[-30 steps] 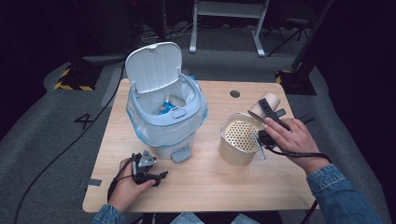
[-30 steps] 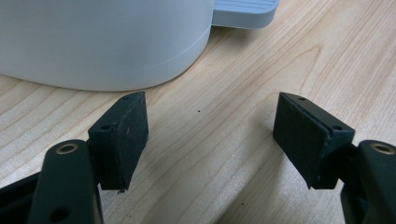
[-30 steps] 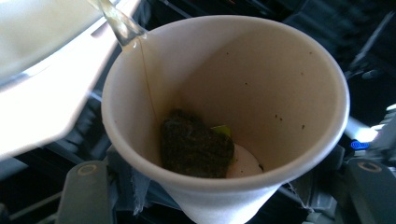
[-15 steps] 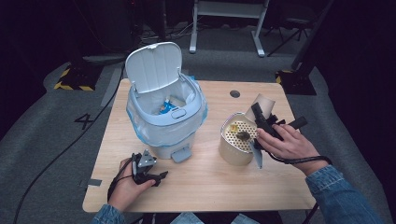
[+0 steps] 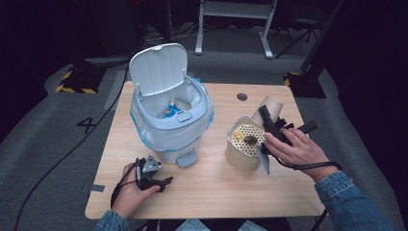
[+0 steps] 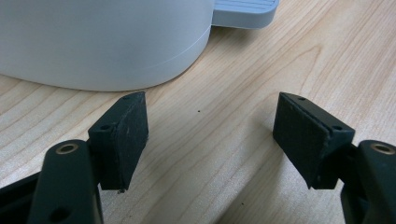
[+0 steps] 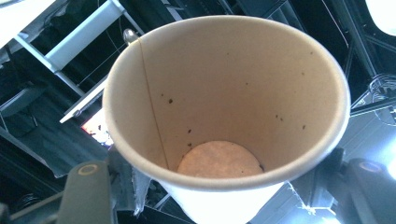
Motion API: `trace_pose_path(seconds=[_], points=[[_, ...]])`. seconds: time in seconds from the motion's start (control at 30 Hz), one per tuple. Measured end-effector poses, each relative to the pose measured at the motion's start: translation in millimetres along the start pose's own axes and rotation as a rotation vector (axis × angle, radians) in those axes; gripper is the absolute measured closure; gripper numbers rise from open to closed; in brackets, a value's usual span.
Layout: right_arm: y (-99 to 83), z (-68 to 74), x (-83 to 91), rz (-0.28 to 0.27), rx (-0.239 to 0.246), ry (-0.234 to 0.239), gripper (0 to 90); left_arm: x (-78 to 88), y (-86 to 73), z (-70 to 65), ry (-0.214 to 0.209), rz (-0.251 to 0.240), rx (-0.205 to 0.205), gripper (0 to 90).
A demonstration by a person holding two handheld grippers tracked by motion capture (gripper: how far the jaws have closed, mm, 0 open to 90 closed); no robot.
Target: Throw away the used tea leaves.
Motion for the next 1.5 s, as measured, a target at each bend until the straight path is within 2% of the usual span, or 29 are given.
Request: trace_pose_path(seconds=[0.1,0.17,0.33,0.4,0.53,0.6,0.67,0.73,0.77,0.87,0.93,0.97,1.03,1.1,1.17,1.23,1.27,1.33,1.4,1.5], points=[[-0.5,0.4,-0.8,-0.008,-0.030,0.009,33.1,0.0,0.0,0.0,0.000,0.000,0.000,27.2],[-1.2,3.4,-2.5,-0.029,-0.098,0.039,32.8,0.0,0.0,0.0,0.000,0.000,0.000,27.2],[-3.3,14.6,-6.0,-0.139,-0.509,0.193,32.1,0.0,0.0,0.0,0.000,0.000,0.000,27.2],[-5.5,15.5,-6.4,-0.173,-0.645,0.234,31.9,0.0,0.0,0.0,0.000,0.000,0.000,27.2],[-9.4,16.5,-7.0,-0.236,-0.870,0.305,31.7,0.0,0.0,0.0,0.000,0.000,0.000,27.2],[-10.4,17.2,-7.8,-0.284,-1.020,0.353,31.7,0.0,-0.1,-0.1,0.000,0.001,0.001,27.2],[-12.2,19.8,-8.4,-0.308,-1.158,0.402,31.7,0.0,0.0,0.0,0.000,0.000,0.000,27.2],[-12.1,22.8,-8.0,-0.342,-1.345,0.484,31.6,0.0,0.0,0.0,0.000,0.000,0.000,27.2],[-12.8,23.5,-8.5,-0.366,-1.430,0.510,31.6,0.0,0.0,0.1,0.000,0.000,0.000,27.2],[-13.1,29.1,-9.8,-0.423,-1.658,0.629,31.2,0.0,0.0,0.1,0.000,0.000,0.000,27.2],[-13.5,34.4,-11.9,-0.433,-1.791,0.687,31.0,0.0,0.0,0.1,-0.001,0.000,0.000,27.2],[-13.1,35.8,-11.8,-0.454,-1.861,0.722,31.0,0.0,0.0,0.1,-0.001,0.000,0.000,27.2],[-13.4,36.8,-12.1,-0.507,-1.994,0.756,30.9,0.0,0.0,0.1,-0.001,0.000,0.000,27.2],[-12.9,38.0,-11.2,-0.566,-2.065,0.790,31.0,0.0,0.0,0.1,-0.001,0.000,0.000,27.2],[-12.1,39.8,-10.1,-0.605,-2.098,0.821,30.9,0.0,0.0,0.1,-0.001,0.000,0.000,27.2],[-10.7,39.0,-8.4,-0.666,-2.137,0.853,30.9,0.1,0.0,-0.2,-0.012,0.001,-0.001,26.1],[-10.5,39.9,-8.4,-0.676,-2.150,0.866,30.8,0.1,0.0,-0.5,-0.021,-0.001,0.009,25.9],[-10.3,43.4,-8.9,-0.668,-2.127,0.878,30.8,0.8,0.1,0.3,-0.032,-0.004,0.015,25.9],[-9.7,42.8,-8.1,-0.704,-2.130,0.891,30.8,1.7,-0.2,0.1,-0.057,-0.005,0.031,25.7],[-9.4,42.2,-7.3,-0.736,-2.110,0.894,30.6,2.3,-0.3,0.7,-0.065,-0.006,0.033,25.8]])
Point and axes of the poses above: each handheld gripper's, and its own axes: x roughly backward along the jaws, y roughly out of its top, z roughly to its left, the point moved 9 cm from there along -x, roughly forward along the jaws, and after that the axes turned 9 degrees about x, right-handed, at the moved point
